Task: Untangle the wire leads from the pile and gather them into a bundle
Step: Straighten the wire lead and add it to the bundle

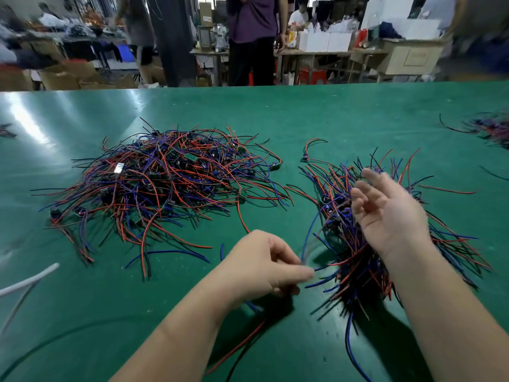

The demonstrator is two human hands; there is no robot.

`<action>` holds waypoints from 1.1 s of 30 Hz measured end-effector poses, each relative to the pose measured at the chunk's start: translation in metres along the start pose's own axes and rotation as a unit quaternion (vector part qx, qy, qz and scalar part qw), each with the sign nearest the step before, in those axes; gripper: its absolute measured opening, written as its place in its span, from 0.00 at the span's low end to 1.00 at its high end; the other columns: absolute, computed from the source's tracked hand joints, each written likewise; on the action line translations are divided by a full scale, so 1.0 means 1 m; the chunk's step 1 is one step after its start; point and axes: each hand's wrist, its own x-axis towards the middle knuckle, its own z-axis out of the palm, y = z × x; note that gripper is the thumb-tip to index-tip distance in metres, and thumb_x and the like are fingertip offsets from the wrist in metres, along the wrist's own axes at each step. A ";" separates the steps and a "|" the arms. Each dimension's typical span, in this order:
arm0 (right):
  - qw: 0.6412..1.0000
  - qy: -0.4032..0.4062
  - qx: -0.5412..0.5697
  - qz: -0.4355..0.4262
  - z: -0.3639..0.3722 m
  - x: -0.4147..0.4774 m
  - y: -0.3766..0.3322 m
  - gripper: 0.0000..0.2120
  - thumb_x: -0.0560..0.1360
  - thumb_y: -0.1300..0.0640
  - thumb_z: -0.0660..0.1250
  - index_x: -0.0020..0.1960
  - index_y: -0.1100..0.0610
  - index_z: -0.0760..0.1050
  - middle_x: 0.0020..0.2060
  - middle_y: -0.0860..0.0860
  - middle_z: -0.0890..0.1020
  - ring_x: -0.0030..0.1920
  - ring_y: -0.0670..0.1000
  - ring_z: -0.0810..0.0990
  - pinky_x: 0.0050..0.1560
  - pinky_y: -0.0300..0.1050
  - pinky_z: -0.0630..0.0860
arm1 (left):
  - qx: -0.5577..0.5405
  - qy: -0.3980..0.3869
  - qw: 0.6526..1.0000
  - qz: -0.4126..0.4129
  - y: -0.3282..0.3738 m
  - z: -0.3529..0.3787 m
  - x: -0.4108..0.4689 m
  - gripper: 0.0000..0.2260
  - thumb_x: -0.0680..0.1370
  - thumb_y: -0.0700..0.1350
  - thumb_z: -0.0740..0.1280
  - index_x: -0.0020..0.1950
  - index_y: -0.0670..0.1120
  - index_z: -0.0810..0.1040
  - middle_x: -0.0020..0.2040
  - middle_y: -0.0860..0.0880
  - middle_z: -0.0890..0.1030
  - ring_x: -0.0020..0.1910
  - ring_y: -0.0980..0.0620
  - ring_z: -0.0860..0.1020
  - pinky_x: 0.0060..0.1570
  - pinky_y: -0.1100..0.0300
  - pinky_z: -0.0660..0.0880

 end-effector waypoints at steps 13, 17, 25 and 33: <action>0.802 -0.306 -0.452 -0.242 0.014 -0.039 0.041 0.08 0.67 0.60 0.77 0.45 0.52 0.82 0.37 0.48 0.84 0.35 0.46 0.80 0.41 0.40 0.77 | -0.289 0.168 0.942 0.020 0.004 -0.009 0.012 0.12 0.66 0.55 0.71 0.33 0.45 0.82 0.31 0.50 0.82 0.30 0.53 0.82 0.26 0.64 0.75; 0.827 -0.289 -0.437 -0.206 0.011 -0.035 0.034 0.08 0.66 0.62 0.77 0.42 0.53 0.82 0.35 0.48 0.84 0.34 0.46 0.81 0.39 0.39 0.79 | -0.248 0.122 0.960 0.037 0.003 -0.004 0.012 0.11 0.75 0.52 0.67 0.42 0.46 0.82 0.39 0.49 0.85 0.34 0.52 0.83 0.32 0.62 0.77; 0.866 -0.111 -0.260 -0.412 0.005 -0.027 0.002 0.08 0.73 0.62 0.71 0.48 0.50 0.80 0.39 0.62 0.82 0.34 0.53 0.81 0.38 0.42 0.78 | -0.219 0.107 0.968 0.056 0.009 -0.016 0.006 0.07 0.78 0.47 0.65 0.47 0.49 0.82 0.47 0.51 0.85 0.30 0.52 0.82 0.29 0.65 0.76; 0.648 0.032 -0.693 -0.315 -0.038 0.021 -0.032 0.06 0.69 0.64 0.70 0.46 0.59 0.83 0.41 0.58 0.84 0.44 0.57 0.81 0.48 0.45 0.73 | 0.416 0.335 0.845 0.017 -0.025 -0.052 0.018 0.17 0.76 0.52 0.64 0.65 0.53 0.74 0.64 0.50 0.75 0.63 0.49 0.72 0.62 0.53 0.68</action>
